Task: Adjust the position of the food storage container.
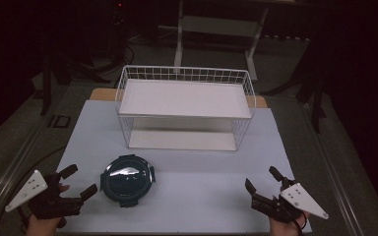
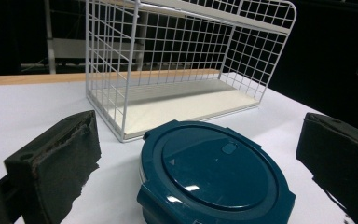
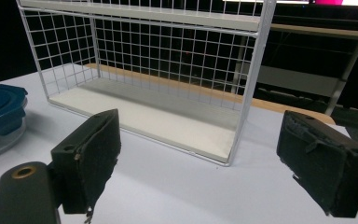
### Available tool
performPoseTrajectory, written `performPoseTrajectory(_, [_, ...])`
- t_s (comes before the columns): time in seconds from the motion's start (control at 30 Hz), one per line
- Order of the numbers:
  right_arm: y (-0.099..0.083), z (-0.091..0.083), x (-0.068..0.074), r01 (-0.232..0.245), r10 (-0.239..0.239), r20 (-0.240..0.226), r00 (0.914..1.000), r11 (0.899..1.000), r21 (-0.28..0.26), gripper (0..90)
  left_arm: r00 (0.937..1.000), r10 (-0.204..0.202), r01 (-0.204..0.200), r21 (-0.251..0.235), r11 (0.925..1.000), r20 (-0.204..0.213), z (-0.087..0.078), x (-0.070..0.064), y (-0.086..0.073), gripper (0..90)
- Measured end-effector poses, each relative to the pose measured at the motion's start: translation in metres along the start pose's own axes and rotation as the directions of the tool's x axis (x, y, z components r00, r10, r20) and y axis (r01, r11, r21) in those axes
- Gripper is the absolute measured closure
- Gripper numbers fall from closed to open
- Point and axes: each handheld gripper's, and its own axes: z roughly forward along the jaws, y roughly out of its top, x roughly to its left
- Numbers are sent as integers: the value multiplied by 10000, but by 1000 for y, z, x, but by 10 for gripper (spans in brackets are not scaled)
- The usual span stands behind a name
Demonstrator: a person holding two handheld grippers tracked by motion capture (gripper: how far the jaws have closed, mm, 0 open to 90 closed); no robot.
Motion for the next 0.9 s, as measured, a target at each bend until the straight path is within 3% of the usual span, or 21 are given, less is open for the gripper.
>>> performPoseTrajectory(0.33, [4,-1,1,18,-20,-299,9996,10000,-73,134,9994,262,-271,377,9989,226,4,-3,2,0])
performPoseTrajectory(0.43, [5,0,0,51,-57,-410,9991,9999,-155,134,9978,-78,31,715,9974,653,1,-2,13,0])
performPoseTrajectory(0.5, [6,1,-1,56,-75,-659,9978,9996,-281,135,9956,-154,95,650,9978,923,-3,1,19,0])
performPoseTrajectory(0.63, [6,4,0,45,-68,-1012,9948,9997,-235,135,9881,-152,49,673,9977,1530,-10,12,29,0])
performPoseTrajectory(0.67, [6,5,1,26,-48,-1105,9939,9998,-202,135,9890,-61,-56,786,9969,1480,-11,15,31,0])
performPoseTrajectory(0.8, [5,6,1,-60,51,-1252,9921,10000,-73,135,9927,379,-530,1322,9898,1143,-10,22,28,63])
performPoseTrajectory(0.9, [5,6,2,-60,50,-1233,9924,10000,-79,135,9904,747,-951,1806,9789,1166,-9,28,19,251])
